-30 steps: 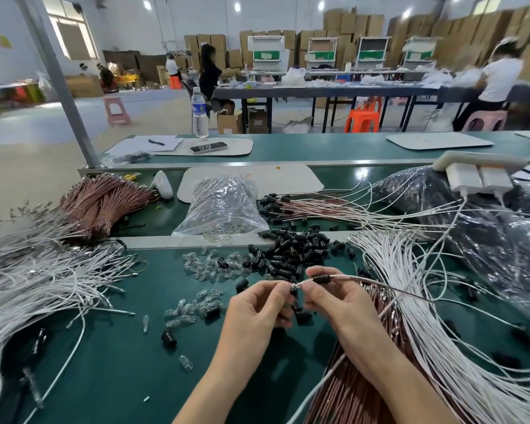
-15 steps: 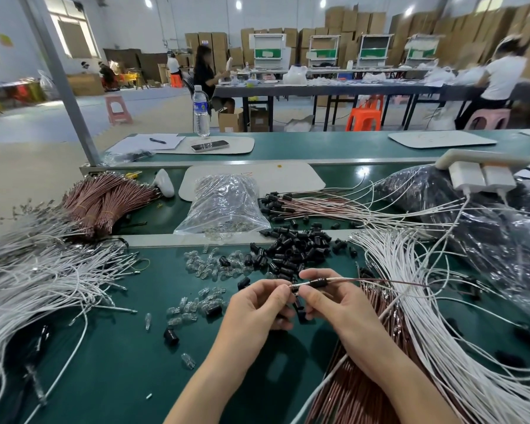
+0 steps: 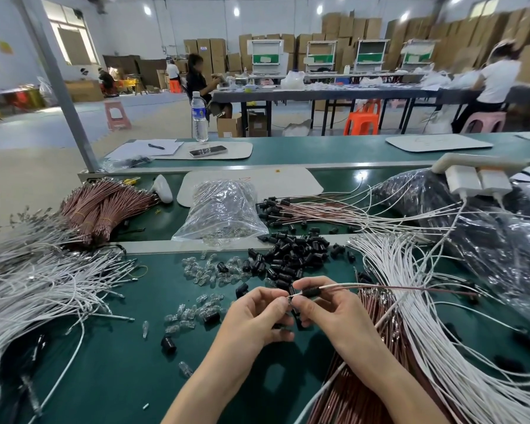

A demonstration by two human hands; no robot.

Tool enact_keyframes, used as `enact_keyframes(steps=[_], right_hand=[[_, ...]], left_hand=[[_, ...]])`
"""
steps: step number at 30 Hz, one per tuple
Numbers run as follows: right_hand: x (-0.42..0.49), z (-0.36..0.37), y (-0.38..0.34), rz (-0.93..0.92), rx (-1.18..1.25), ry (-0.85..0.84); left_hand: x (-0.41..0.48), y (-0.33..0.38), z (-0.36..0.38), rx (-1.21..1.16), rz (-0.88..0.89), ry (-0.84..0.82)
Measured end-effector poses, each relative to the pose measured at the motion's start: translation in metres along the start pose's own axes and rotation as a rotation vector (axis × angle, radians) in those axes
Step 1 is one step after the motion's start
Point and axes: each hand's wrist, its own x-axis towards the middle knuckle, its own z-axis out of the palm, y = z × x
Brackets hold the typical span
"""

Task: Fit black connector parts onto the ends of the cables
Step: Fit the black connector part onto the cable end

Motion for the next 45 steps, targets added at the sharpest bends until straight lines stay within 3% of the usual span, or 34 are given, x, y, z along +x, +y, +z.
enact_keyframes(steps=[16, 39, 45], right_hand=[[-0.0007, 0.0006, -0.0049, 0.067, 0.199, 0.009], [-0.0014, 0.0012, -0.0042, 0.092, -0.002, -0.01], [0.0001, 0.0022, -0.0014, 0.12, 0.043, 0.012]], left_hand=[[-0.0029, 0.0015, 0.0012, 0.066, 0.004, -0.053], [-0.0059, 0.0053, 0.0031, 0.16, 0.027, -0.01], [-0.0049, 0.0025, 0.0037, 0.265, 0.089, 0.016]])
